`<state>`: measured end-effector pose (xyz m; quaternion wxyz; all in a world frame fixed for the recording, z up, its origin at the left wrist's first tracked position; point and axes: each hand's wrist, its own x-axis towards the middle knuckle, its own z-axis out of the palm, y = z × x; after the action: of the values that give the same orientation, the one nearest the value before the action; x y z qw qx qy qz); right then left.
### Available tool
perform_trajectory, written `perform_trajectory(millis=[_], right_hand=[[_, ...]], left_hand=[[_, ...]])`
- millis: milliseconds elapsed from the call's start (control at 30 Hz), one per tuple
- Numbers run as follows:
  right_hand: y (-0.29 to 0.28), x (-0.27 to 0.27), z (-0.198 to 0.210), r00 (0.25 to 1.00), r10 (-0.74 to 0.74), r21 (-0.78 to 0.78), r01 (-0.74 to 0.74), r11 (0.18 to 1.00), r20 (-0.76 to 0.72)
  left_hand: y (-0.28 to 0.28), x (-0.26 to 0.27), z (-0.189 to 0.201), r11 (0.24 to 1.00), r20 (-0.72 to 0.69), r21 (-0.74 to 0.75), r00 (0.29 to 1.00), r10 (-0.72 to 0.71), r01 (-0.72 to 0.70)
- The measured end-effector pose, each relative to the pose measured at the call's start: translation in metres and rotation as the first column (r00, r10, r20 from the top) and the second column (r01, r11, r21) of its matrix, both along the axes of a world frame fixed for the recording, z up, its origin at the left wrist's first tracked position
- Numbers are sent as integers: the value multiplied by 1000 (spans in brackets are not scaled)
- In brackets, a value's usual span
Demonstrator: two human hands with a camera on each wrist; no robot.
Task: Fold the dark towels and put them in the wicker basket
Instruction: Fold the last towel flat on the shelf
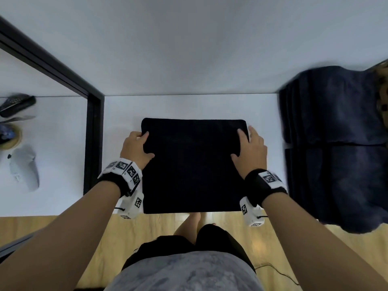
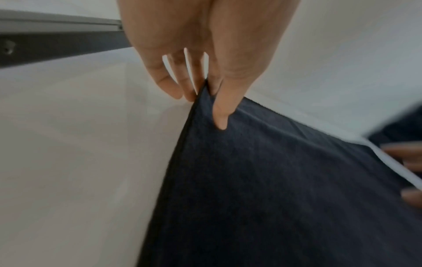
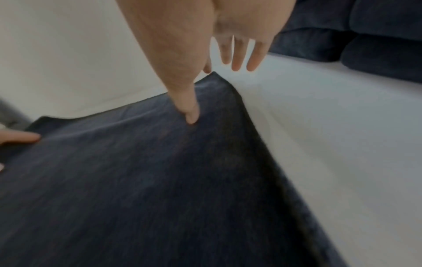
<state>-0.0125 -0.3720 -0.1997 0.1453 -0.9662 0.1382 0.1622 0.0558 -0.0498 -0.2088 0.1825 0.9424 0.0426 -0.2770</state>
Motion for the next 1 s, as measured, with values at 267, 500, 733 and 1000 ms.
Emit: perform_trajectory(millis=[267, 500, 733, 1000], right_hand=[[33, -15, -6, 927, 176, 77, -160, 984, -330], [35, -14, -7, 925, 169, 51, -162, 986, -340], [34, 20, -3, 918, 154, 56, -143, 988, -365], [26, 69, -5, 927, 136, 59, -123, 991, -349]], left_hand=[[-29, -19, 12, 937, 173, 249, 941, -290, 243], [-38, -45, -5, 908, -144, 195, 927, -347, 370], [-38, -10, -12, 889, -204, 245, 917, -343, 387], [-43, 49, -10, 896, -206, 227, 918, -340, 382]])
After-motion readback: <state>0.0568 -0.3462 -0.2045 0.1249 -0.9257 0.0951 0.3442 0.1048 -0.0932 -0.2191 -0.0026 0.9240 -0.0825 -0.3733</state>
